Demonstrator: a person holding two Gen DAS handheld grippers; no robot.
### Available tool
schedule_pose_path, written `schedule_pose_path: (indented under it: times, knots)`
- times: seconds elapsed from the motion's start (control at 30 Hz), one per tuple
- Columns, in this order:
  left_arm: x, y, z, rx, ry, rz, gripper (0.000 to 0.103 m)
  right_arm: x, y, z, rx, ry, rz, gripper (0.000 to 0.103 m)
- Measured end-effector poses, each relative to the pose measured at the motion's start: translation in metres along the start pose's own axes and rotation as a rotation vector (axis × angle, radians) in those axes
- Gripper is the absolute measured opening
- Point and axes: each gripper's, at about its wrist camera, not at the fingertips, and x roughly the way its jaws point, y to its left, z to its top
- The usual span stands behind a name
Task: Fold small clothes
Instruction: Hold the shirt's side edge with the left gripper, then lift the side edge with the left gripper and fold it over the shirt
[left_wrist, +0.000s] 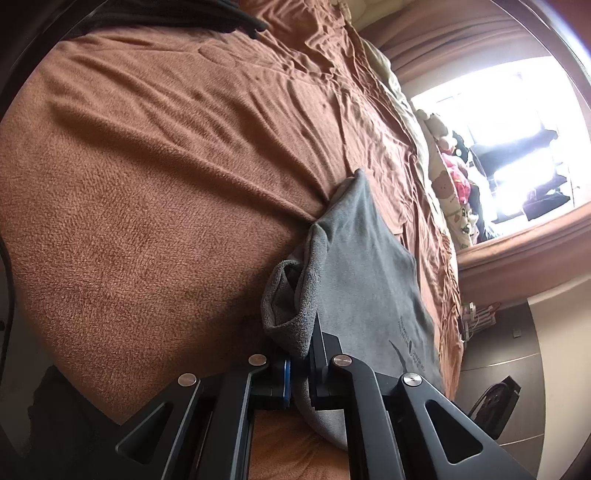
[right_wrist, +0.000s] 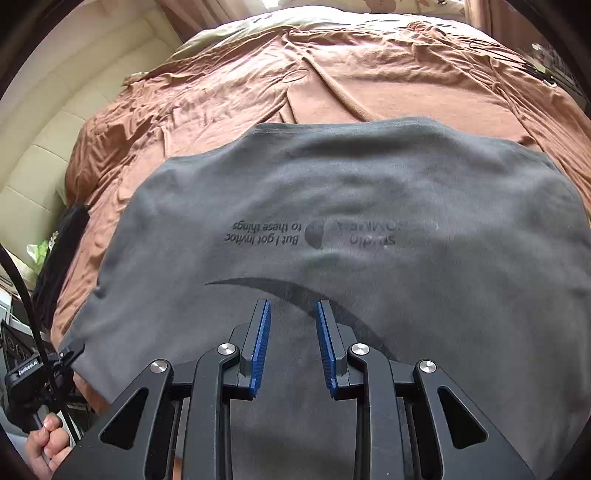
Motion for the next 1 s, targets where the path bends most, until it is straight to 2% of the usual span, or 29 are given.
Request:
schedule_pose_path:
  times: [0.13, 0.3, 0.37, 0.53, 0.8, 1.0]
  knots:
    - [-0.006, -0.013, 0.004, 0.032, -0.011, -0.027, 0.006, -0.006, -0.009, -0.027, 0.033, -0.001, 0.018, 0.022]
    - [-0.008, -0.030, 0.011, 0.064, -0.015, -0.058, 0.006, -0.014, -0.012, -0.049, 0.061, -0.015, 0.045, 0.017]
    - [-0.012, -0.040, 0.013, 0.088, -0.024, -0.079, 0.006, -0.018, -0.011, -0.057, 0.057, -0.022, 0.076, 0.017]
    - [-0.017, -0.069, 0.015, 0.133, -0.030, -0.119, 0.006, -0.017, -0.012, -0.078, 0.049, -0.002, 0.067, 0.013]
    - [-0.020, -0.125, 0.015, 0.239, -0.032, -0.175, 0.004, -0.030, -0.023, -0.100, 0.094, -0.015, 0.134, 0.011]
    - [-0.015, -0.167, 0.010, 0.315, -0.003, -0.213, 0.004, -0.032, -0.036, -0.111, 0.144, -0.017, 0.185, 0.009]
